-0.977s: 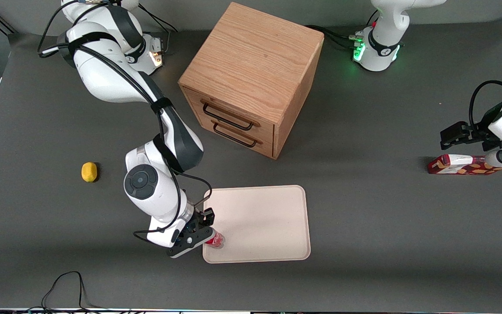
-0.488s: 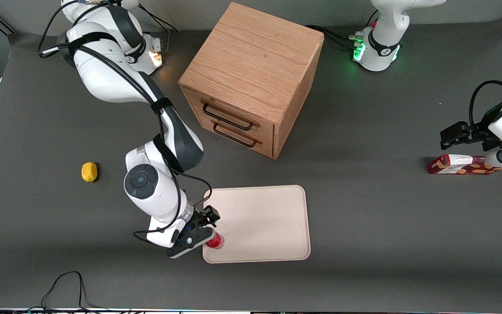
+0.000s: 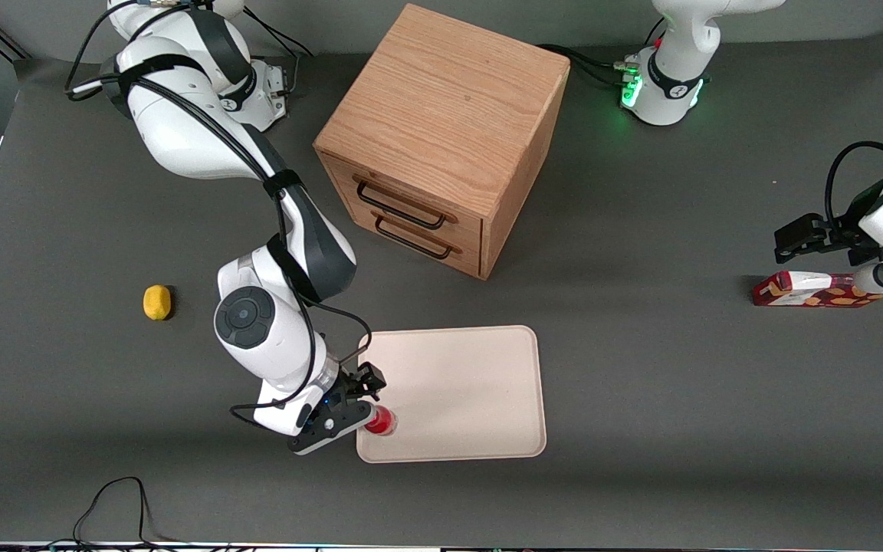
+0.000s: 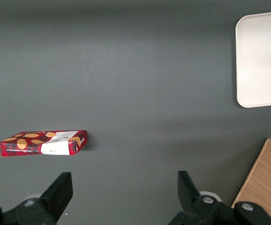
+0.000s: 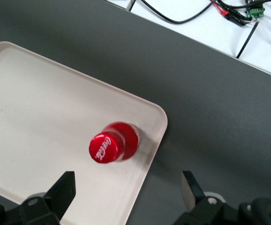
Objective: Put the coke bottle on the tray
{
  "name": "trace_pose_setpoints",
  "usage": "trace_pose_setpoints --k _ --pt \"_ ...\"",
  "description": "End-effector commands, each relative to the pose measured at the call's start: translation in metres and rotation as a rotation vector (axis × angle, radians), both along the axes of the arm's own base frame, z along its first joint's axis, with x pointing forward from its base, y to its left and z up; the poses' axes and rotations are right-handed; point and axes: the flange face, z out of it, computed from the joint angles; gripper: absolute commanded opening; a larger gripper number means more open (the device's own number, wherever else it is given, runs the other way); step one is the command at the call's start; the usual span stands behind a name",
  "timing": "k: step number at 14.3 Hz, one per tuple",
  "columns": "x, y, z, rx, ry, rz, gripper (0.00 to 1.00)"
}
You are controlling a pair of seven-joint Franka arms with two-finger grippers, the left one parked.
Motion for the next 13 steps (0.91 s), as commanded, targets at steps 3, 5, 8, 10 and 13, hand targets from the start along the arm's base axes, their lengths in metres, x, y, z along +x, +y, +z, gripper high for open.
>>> trace_pose_setpoints --k 3,5,8,10,13 --pt "-0.030 -0.059 0.045 -0.080 0.111 -0.082 1.00" --pt "-0.055 -0.090 0.064 -0.095 0.144 -0.107 1.00" --pt "-0.089 -0.157 0.091 -0.052 0.200 -0.208 1.00" --pt "-0.115 -0.202 0.116 -0.029 0.241 -0.281 1.00" --pt "-0.139 -0.263 0.155 -0.047 0.276 -0.357 1.00"
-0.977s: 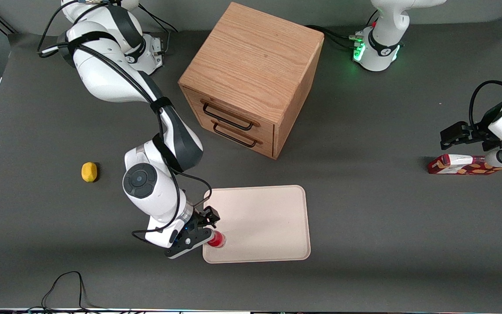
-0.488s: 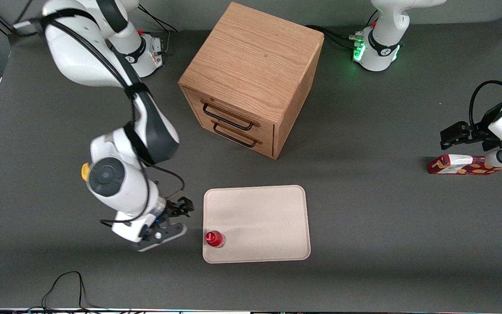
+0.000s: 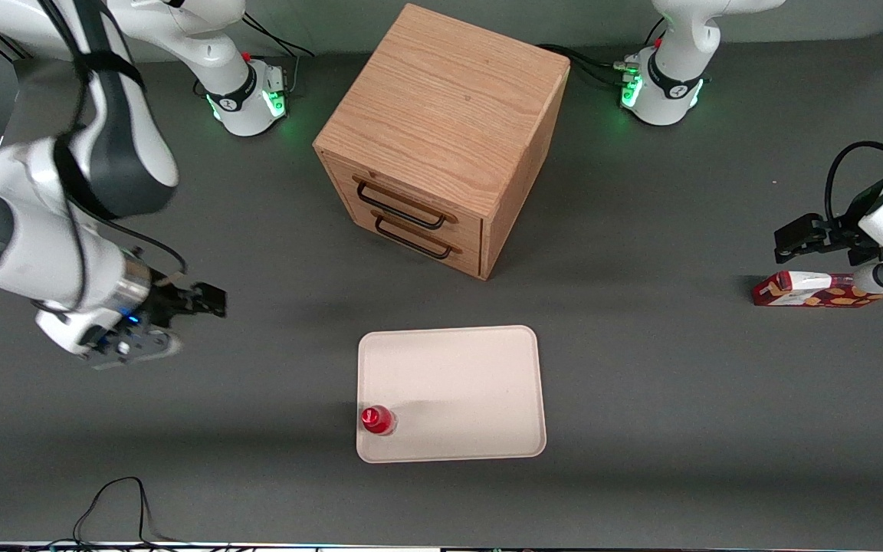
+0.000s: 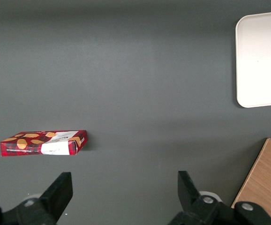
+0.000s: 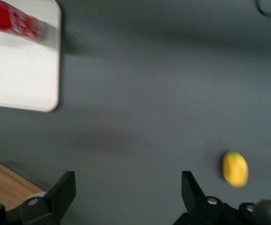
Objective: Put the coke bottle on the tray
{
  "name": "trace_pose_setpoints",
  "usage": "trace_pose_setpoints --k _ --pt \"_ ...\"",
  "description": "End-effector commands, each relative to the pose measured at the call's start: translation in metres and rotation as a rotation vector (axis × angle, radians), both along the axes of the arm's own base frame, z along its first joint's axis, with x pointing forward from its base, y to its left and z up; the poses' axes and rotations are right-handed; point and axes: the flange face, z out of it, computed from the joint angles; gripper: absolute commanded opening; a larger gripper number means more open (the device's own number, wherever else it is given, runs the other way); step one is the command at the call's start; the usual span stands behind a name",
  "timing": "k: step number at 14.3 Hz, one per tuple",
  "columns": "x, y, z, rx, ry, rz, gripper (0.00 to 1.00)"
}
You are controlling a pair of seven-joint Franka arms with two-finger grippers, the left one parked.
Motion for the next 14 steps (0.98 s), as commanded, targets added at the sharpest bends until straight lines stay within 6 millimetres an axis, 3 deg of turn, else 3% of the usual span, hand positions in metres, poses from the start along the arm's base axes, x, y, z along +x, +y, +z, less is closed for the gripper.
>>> trace_pose_setpoints --k 1,3,5,8,10,14 --pt "-0.036 -0.043 0.035 0.010 0.025 -0.063 1.00" --pt "-0.055 -0.078 0.059 0.018 0.053 -0.056 1.00" --pt "-0.069 -0.105 0.070 0.024 0.103 -0.096 1.00" --pt "-0.069 -0.113 0.090 0.021 0.061 -0.114 1.00" --pt "-0.064 -0.131 0.102 0.024 0.031 -0.150 1.00" --pt "-0.057 -0.095 0.112 0.016 0.009 -0.082 1.00"
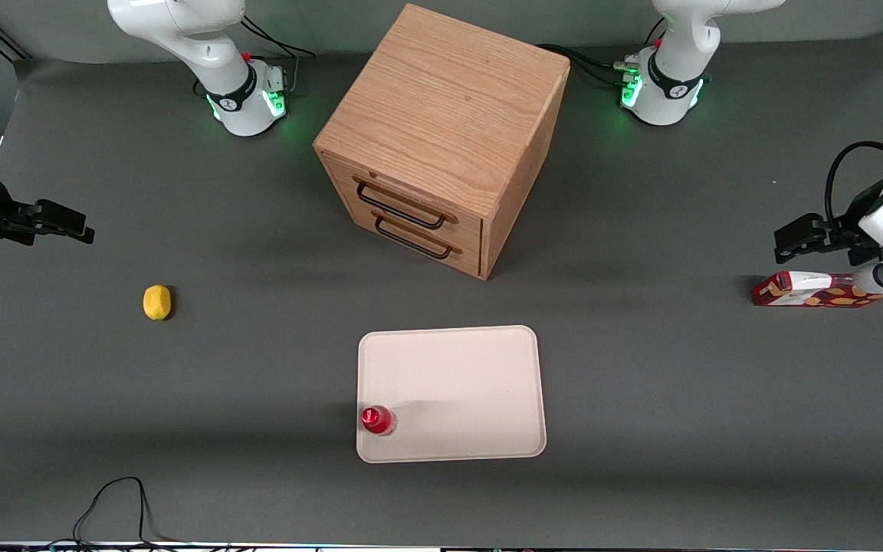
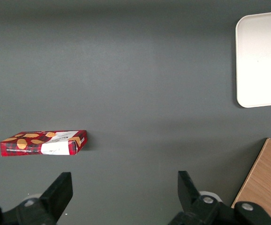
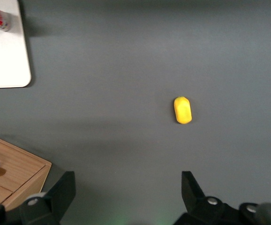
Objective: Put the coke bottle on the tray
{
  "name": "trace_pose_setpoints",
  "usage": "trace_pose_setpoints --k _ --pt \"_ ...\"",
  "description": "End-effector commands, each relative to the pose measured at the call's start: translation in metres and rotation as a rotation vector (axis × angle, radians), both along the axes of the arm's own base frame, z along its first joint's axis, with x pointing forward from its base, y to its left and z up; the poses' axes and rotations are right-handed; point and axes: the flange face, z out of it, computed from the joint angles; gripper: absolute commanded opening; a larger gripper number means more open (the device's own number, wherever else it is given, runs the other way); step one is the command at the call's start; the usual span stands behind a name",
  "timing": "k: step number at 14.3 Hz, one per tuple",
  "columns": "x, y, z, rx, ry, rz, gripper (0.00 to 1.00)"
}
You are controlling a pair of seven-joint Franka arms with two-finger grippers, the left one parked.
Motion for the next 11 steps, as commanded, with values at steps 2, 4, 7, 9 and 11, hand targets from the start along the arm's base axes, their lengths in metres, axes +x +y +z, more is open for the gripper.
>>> trace_pose_setpoints --k 2,4,7,9,11 --pt "0.005 0.021 0.008 0.000 -0.012 0.040 1.00" --pt "0.004 -0.001 0.012 0.009 -0.017 0.008 1.00" --pt "0.002 -0.017 0.014 0.020 -0.022 -0.005 1.00" --pt "0.003 -0.007 0.018 0.031 -0.027 0.016 1.00" --pt "0.005 -0.004 0.024 0.031 -0.034 0.014 1.00"
